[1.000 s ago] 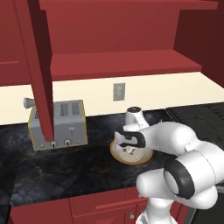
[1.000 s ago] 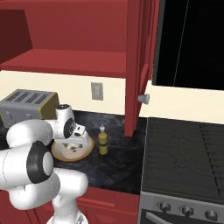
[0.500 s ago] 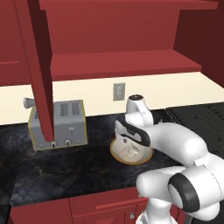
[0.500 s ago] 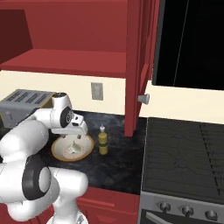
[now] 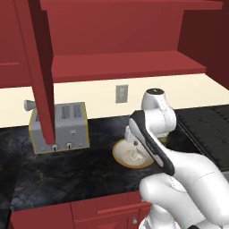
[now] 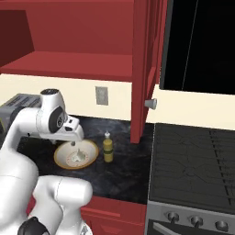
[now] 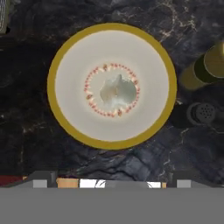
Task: Retrieve the bottle and the shaker from the cabinet and place them next to the mixing bowl on the counter. Then add garlic from the fridge to the mixing bowl.
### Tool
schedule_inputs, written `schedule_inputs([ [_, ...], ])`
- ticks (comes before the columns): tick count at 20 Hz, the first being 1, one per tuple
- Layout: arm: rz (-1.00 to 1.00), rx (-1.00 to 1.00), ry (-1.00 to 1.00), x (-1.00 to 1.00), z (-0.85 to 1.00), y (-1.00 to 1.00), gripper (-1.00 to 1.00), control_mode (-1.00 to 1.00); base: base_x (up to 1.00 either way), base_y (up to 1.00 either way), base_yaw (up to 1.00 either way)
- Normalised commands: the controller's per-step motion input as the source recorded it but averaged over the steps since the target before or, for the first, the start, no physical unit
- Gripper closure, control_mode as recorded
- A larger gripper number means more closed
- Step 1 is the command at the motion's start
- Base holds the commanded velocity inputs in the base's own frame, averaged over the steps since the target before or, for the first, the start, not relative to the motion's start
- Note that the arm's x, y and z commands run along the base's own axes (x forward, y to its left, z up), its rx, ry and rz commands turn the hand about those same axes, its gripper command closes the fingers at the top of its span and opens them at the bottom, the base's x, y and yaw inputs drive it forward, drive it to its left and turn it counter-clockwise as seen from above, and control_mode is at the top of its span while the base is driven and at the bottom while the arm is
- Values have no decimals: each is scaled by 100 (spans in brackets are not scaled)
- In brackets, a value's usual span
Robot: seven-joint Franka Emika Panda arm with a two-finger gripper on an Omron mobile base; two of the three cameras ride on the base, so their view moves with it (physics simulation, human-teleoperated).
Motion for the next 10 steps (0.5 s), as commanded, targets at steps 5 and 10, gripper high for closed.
schedule_inputs([
  [5,-5,0,-10,-71,79,-30,-100,-100,0,0,0],
  [10,-4,0,-11,-55,91,-26,-100,-100,0,0,0],
])
